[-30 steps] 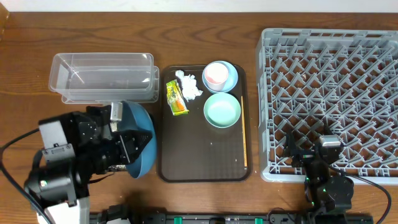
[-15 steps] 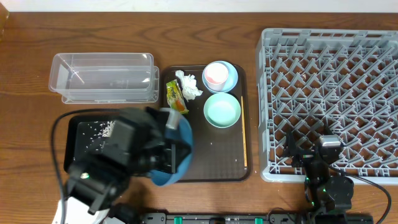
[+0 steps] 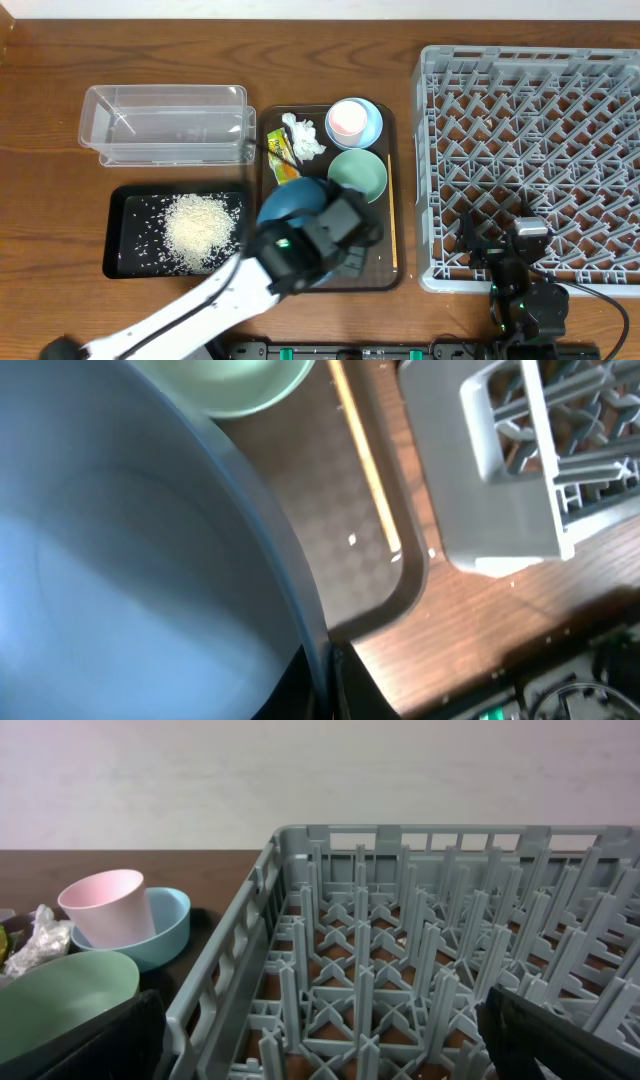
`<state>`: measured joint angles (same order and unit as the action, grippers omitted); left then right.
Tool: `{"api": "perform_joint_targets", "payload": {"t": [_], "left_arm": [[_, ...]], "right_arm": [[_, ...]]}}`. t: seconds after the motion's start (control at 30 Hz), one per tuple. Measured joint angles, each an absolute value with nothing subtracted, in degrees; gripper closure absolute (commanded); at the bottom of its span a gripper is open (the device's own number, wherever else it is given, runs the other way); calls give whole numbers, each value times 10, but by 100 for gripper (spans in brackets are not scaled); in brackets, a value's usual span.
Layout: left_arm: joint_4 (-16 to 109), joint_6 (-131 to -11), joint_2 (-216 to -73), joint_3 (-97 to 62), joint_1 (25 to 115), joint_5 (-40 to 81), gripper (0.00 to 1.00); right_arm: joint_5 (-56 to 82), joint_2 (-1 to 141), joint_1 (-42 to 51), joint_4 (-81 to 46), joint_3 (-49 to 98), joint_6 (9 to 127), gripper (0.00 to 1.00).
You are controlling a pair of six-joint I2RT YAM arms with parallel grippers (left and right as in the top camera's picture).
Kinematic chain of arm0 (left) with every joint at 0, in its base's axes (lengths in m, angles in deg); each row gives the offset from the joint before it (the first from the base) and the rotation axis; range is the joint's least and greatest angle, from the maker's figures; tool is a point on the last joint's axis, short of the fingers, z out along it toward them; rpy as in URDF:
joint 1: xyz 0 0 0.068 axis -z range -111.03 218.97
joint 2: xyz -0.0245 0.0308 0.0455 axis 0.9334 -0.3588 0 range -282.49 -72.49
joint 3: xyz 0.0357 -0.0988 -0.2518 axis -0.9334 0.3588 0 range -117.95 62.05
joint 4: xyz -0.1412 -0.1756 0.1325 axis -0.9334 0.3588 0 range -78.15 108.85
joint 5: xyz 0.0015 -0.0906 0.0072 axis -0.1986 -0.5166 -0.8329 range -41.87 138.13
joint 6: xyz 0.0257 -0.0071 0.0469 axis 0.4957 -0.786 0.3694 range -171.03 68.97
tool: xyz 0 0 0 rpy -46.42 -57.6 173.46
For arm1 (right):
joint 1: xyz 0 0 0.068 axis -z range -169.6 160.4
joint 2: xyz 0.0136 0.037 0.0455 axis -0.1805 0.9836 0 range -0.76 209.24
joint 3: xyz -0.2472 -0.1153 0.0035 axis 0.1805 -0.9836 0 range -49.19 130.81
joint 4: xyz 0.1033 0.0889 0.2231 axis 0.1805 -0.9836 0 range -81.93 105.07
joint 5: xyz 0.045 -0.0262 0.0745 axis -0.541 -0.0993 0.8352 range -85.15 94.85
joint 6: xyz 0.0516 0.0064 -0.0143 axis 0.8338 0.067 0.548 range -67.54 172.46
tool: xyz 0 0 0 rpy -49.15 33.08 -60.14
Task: Sort waste into correct bins and load items into the dishwasher rack
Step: 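Carry the emptied blue plate back to the brown tray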
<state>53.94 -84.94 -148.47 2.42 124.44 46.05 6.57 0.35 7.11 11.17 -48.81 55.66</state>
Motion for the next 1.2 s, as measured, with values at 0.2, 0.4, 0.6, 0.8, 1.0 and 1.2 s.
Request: {"api": "perform_joint_targets", "payload": {"t": [0.2,0.4,0.6,0.8,1.0,1.2], "left_arm": [[513,-856,-1549,24,1266,469,94],[500,-856,-1605,24,1266,472,94],[491,-856,-1644,24,1266,480,92],[496,-859,-1650,24,1266,481,75],[524,-873,-1650,24,1266,468,58],[571,-872,-1648,20,1266,459,58]], "right_arm": [[66,3,71,112,-488,557,1],[66,3,71,112,-488,557,1],[66,3,71,112,-488,557,1],[66,3,71,112,-488,556,1],[66,4,71,112,-488,557,1],[66,4,71,112,-488,556,1]]}}
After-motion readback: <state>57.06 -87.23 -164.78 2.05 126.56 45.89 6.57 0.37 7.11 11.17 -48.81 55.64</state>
